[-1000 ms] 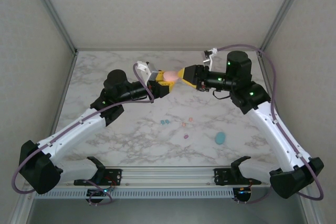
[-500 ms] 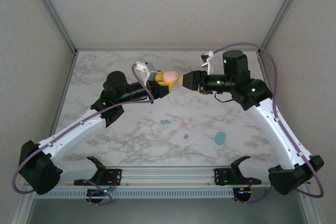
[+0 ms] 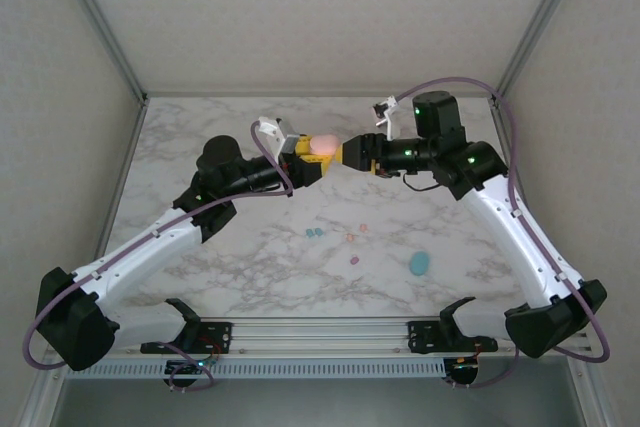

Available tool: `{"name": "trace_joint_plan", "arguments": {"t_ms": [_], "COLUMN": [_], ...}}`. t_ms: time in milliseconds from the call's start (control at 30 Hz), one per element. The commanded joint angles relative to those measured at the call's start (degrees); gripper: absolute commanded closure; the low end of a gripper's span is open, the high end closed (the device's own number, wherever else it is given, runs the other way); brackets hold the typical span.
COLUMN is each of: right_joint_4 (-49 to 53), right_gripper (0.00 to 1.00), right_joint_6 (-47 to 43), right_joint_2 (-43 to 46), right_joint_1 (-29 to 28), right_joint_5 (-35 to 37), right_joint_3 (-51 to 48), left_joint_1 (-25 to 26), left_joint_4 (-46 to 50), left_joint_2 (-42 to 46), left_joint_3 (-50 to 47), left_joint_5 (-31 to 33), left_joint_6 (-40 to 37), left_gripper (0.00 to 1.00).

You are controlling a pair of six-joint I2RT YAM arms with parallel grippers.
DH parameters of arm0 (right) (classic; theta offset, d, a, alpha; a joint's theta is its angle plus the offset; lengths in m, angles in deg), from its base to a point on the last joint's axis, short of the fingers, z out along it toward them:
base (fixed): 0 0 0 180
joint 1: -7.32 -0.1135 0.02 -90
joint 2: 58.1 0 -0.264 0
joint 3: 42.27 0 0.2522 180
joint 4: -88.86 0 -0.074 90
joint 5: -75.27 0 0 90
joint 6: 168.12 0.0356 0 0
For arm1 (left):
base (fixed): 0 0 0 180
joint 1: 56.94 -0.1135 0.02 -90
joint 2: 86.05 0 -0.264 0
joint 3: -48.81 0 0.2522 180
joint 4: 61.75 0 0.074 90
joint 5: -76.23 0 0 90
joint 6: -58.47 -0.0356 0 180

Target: Insert wireless bluetooth earbuds into charging case

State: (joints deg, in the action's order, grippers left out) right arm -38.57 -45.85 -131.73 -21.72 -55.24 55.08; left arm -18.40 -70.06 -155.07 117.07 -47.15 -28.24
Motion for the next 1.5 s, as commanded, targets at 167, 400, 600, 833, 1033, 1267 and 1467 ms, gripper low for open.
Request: {"name": "trace_joint_plan", "arguments": {"t_ms": [167,400,600,833,1033,1267,1467], "right_joint_4": [-3.9,-4.4,-3.0,-6.1,-8.4,-10.5,-7.1], "right_gripper": [0.39,0.38,0.38,0.35,0.31,0.27,0.33], "right_joint_6": [1.8,2.8,3.2,7.9,9.3,8.6,1.8], "right_joint_2": [-0.8,-1.2,-2.2,-3.8,-2.9,5.9,14.4], "right_joint_1": [-0.4,-0.2,-0.2,0.2,0.3,0.8,1.4], "right_joint_5": [-0.7,-0.7,3.9,6.3,2.6,10.6,25.2], "right_joint_3": [2.6,3.3,3.9,4.9,4.3,-1.3,-7.4], "left_joint_1": [0.8,0.8,0.9,1.0,0.9,0.4,-0.2], "left_joint_4": [1.4,2.9,2.3,2.0,1.8,-0.4,-1.7], "left_joint_2": [0.6,1.1,1.3,2.0,2.8,3.1,3.6], "left_joint_3": [0.9,0.8,0.7,-0.1,-1.4,-3.3,-4.4], "left_joint_5": [-1.9,-1.9,-2.3,-2.4,-0.1,1.6,2.0], "left_joint_6": [-2.3,-3.4,-3.1,-2.9,-3.2,-1.7,-0.5], "left_gripper": [0.72,0.72,0.72,0.72,0.72,0.72,0.72]}}
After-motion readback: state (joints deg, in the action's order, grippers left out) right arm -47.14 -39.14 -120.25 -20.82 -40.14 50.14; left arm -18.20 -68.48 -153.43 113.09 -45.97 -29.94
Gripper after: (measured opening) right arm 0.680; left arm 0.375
